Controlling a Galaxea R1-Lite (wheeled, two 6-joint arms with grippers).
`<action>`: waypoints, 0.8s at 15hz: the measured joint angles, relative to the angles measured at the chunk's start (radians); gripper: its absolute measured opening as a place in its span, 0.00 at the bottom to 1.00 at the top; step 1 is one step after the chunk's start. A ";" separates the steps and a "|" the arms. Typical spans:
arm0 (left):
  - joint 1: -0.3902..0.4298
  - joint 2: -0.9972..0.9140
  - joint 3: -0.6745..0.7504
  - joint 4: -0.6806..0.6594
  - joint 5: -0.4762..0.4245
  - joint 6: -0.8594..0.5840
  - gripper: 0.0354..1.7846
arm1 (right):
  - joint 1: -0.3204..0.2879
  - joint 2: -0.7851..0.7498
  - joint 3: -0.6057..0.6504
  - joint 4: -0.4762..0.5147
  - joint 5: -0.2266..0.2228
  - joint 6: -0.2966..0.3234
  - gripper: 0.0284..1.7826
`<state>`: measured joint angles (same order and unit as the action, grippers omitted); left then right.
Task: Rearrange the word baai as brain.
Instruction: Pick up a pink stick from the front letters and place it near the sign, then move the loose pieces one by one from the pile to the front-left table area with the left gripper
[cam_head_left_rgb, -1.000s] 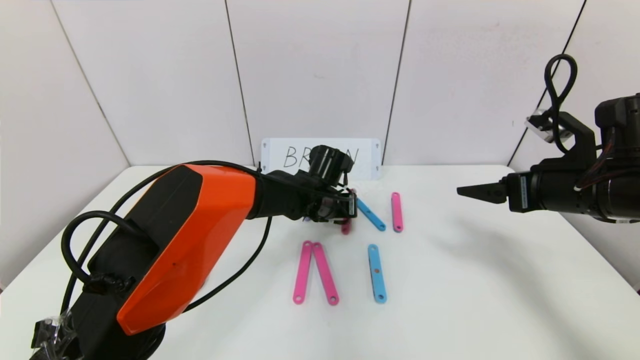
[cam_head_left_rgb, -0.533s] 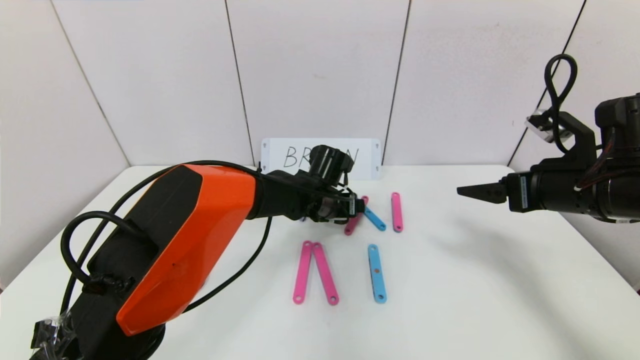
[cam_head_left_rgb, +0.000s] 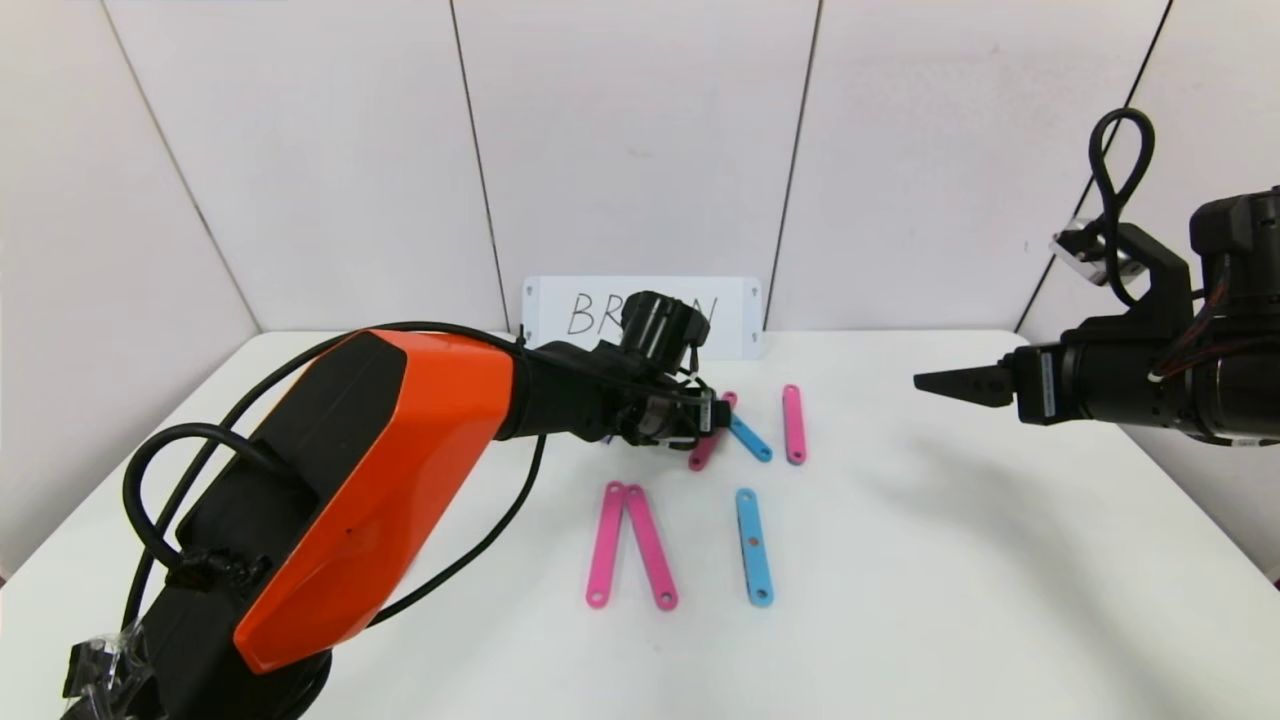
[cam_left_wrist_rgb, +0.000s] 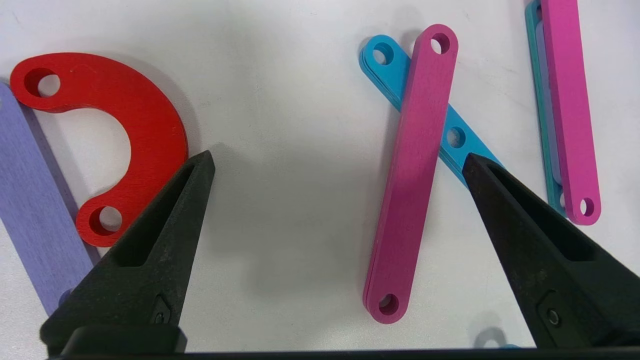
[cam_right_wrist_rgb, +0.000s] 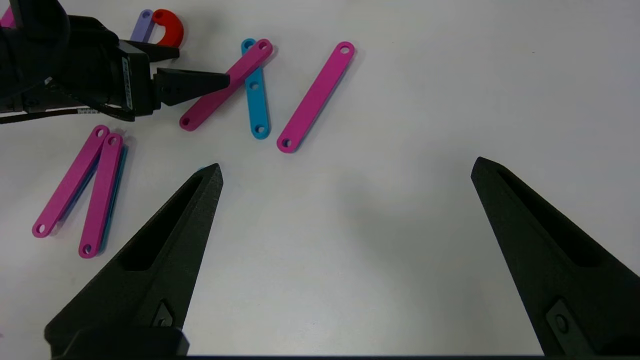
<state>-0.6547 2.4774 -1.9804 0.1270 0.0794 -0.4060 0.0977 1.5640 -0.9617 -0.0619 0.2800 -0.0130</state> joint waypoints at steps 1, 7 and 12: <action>0.000 -0.001 0.000 0.001 0.000 0.002 0.97 | 0.000 0.000 0.000 0.000 0.000 0.000 0.98; -0.002 -0.015 0.004 0.005 0.005 0.071 0.97 | 0.000 0.000 0.003 -0.002 0.000 0.000 0.98; -0.016 -0.003 0.005 0.002 0.078 0.174 0.97 | 0.000 0.000 0.003 -0.002 0.000 0.000 0.98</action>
<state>-0.6704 2.4740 -1.9753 0.1294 0.1577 -0.2317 0.0977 1.5640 -0.9587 -0.0638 0.2800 -0.0130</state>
